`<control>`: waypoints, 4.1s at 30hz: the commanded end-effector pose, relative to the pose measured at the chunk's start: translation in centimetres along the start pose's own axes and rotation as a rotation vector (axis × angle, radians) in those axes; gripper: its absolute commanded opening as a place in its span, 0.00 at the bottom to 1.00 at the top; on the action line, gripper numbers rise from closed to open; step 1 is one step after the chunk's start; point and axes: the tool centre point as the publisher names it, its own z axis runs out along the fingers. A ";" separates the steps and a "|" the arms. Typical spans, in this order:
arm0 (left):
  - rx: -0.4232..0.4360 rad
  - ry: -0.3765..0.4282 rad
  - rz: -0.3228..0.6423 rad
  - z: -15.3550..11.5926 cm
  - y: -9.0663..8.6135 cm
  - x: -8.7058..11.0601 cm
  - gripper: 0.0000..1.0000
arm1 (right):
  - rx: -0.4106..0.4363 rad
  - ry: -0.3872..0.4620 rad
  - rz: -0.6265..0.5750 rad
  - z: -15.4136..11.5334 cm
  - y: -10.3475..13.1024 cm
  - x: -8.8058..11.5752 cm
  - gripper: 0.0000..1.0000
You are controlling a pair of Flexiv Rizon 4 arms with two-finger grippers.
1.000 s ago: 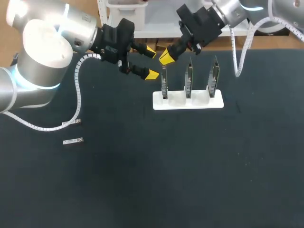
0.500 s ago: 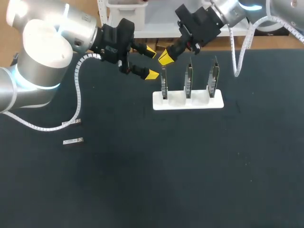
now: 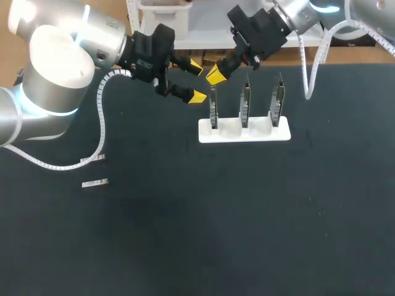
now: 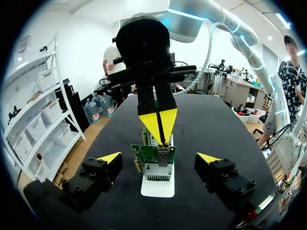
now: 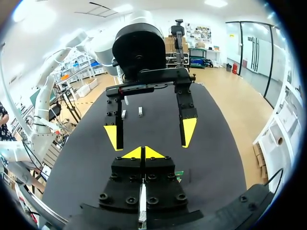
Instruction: Pick up the optical module with the left hand, and insert it into the network port with the right hand.
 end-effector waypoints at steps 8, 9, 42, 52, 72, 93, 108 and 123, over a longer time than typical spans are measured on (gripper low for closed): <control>0.004 0.006 -0.002 0.1 0.2 -0.1 1.00 | -0.010 0.002 0.007 1.0 -0.4 1.4 0.00; 0.004 0.006 -0.002 0.1 0.2 -0.1 1.00 | -0.010 0.003 0.010 1.0 -0.4 1.5 0.00; 0.004 0.006 -0.002 0.1 0.2 -0.1 1.00 | 0.060 -0.125 -0.195 -4.9 2.7 -2.6 0.00; 0.004 0.006 -0.002 0.1 0.2 -0.1 1.00 | 0.006 -0.036 -0.155 -7.6 4.7 0.7 0.00; 0.004 0.006 -0.002 0.1 0.2 -0.1 1.00 | 0.092 -0.009 -0.129 -9.1 4.4 4.5 0.00; 0.004 0.006 -0.002 0.1 0.2 -0.1 1.00 | 0.174 -0.045 -0.098 -9.6 2.5 6.1 0.00; 0.004 0.006 -0.002 0.1 0.2 -0.1 1.00 | 0.164 -0.061 -0.088 -9.4 1.7 6.6 0.00; 0.004 0.006 -0.002 0.1 0.2 -0.1 1.00 | 0.160 -0.073 -0.086 -9.1 1.4 6.6 0.50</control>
